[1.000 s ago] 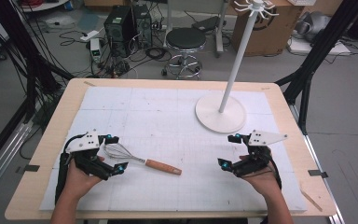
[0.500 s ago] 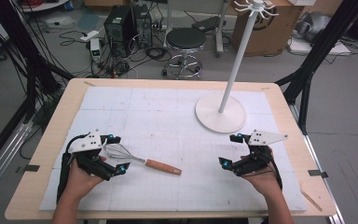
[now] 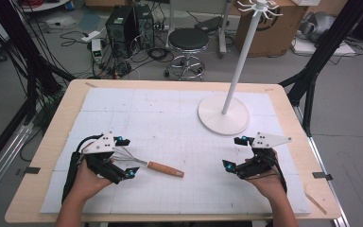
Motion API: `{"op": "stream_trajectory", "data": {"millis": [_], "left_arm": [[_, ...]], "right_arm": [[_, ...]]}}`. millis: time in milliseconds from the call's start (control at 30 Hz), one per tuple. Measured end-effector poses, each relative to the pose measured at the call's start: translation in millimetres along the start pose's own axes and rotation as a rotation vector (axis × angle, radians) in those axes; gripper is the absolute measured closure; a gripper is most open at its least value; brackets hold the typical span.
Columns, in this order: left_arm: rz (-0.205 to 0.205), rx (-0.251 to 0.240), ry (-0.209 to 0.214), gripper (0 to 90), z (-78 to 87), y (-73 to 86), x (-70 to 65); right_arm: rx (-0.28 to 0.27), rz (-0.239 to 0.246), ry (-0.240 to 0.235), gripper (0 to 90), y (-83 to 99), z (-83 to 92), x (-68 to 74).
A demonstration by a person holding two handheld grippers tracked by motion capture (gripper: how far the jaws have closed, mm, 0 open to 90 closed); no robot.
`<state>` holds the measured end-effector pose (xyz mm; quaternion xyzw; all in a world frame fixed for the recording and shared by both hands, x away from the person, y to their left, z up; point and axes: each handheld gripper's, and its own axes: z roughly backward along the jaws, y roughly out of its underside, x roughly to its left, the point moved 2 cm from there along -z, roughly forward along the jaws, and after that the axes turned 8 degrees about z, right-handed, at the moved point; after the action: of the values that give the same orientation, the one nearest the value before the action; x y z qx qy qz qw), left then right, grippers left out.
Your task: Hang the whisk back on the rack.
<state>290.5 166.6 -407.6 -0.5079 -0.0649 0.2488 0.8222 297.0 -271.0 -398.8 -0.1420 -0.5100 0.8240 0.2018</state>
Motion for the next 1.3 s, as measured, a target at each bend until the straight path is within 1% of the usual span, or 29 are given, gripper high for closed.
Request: {"op": "stream_trajectory", "data": {"millis": [133, 233, 300, 333, 433, 500, 533, 567, 633, 700, 767, 800, 833, 867, 900, 967, 1000, 1033, 1067, 1100, 1133, 1167, 1200, 1233, 1267, 1300], "left_arm": [[-0.031, 0.07, -0.004, 1.7, -13.3, -7.7, -2.6], [-0.062, 0.148, -0.006, 1.6, -23.9, -13.1, -3.2], [-0.082, 0.196, 0.003, 1.7, -32.1, -16.3, -3.8], [-0.085, 0.215, 0.006, 1.7, -36.1, -17.6, -4.6], [-0.121, 0.289, 0.007, 1.7, -48.2, -21.0, -6.4], [-0.139, 0.329, 0.01, 1.7, -55.2, -22.8, -7.4], [-0.136, 0.333, 0.016, 1.7, -58.2, -22.9, -6.8], [-0.13, 0.347, 0.019, 1.7, -61.0, -22.6, -6.4], [-0.152, 0.395, -0.002, 1.7, -66.1, -22.7, -5.7], [-0.164, 0.434, -0.01, 1.7, -70.8, -24.2, -6.1], [-0.178, 0.467, -0.005, 2.5, -75.6, -26.7, -6.6], [-0.185, 0.479, 0.004, 4.5, -77.9, -27.6, -6.6], [-0.185, 0.497, 0.012, 4.5, -80.4, -27.7, -7.4], [-0.196, 0.523, 0.018, 7.7, -82.8, -27.8, -7.7], [-0.217, 0.555, 0.019, 12.5, -85.3, -28.2, -7.7], [-0.238, 0.598, 0.008, 12.8, -91.2, -28.0, -8.5], [-0.244, 0.612, 0.002, 14.5, -93.5, -28.0, -8.7], [-0.249, 0.624, 0.004, 14.5, -95.6, -27.9, -8.6], [-0.256, 0.633, 0.008, 16.9, -97.3, -27.8, -8.3], [-0.249, 0.639, 0.013, 20.2, -98.2, -27.2, -8.3], [-0.249, 0.646, 0.022, 31.7, -98.9, -26.8, -7.6], [-0.248, 0.658, 0.026, 36.9, -99.3, -26.0, -7.2], [-0.251, 0.67, 0.022, 36.9, -99.6, -25.1, -6.7], [-0.253, 0.685, 0.024, 42.3, -100.1, -24.0, -6.0], [-0.247, 0.7, 0.022, 45.4, -100.4, -22.3, -6.1], [-0.253, 0.71, 0.021, 46.4, -101.1, -21.0, -6.0]], "right_arm": [[0.004, 0.0, 0.001, 2.1, 1.0, -0.1, 0.1], [0.001, 0.004, 0.001, 2.1, 0.8, 0.0, 0.1], [0.004, 0.002, -0.001, 2.1, 0.8, -0.5, 0.4], [0.01, 0.002, -0.002, 2.1, 0.7, -1.5, 1.1], [0.015, 0.011, 0.0, 2.1, 0.7, -3.0, 1.3], [0.022, 0.011, -0.003, 2.1, 0.8, -4.1, 1.8], [0.022, 0.009, -0.003, 2.1, 0.7, -4.4, 2.1], [0.022, 0.011, -0.003, 2.1, 0.8, -4.7, 2.0], [0.022, 0.009, -0.004, 2.1, 0.8, -4.7, 2.1], [0.024, 0.01, -0.004, 2.1, 0.9, -4.8, 2.0], [0.028, 0.007, -0.005, 2.1, 0.9, -5.6, 2.5], [0.028, 0.012, -0.007, 2.1, 0.9, -5.9, 2.6], [0.028, 0.012, -0.007, 2.1, 0.9, -5.9, 2.6], [0.028, 0.013, -0.007, 2.1, 0.8, -6.2, 2.8], [0.031, 0.01, -0.006, 2.1, 1.0, -6.3, 2.9], [0.037, 0.01, -0.001, 2.1, 1.5, -6.0, 2.2], [0.036, 0.006, -0.002, 2.1, 1.5, -5.9, 2.2], [0.036, 0.006, -0.002, 2.1, 1.5, -5.9, 2.2], [0.034, 0.007, -0.003, 2.1, 1.6, -5.6, 2.1], [0.034, 0.007, -0.003, 2.1, 1.6, -5.3, 2.0], [0.032, 0.006, -0.003, 2.1, 1.5, -5.1, 1.9], [0.03, 0.007, -0.001, 2.1, 1.5, -5.1, 1.6], [0.03, 0.007, -0.001, 2.1, 1.5, -5.1, 1.6], [0.034, 0.006, -0.003, 2.1, 1.7, -5.2, 1.8], [0.033, 0.005, -0.004, 2.1, 1.7, -5.5, 1.9], [0.033, 0.009, -0.004, 2.1, 1.8, -6.0, 1.7]]}}
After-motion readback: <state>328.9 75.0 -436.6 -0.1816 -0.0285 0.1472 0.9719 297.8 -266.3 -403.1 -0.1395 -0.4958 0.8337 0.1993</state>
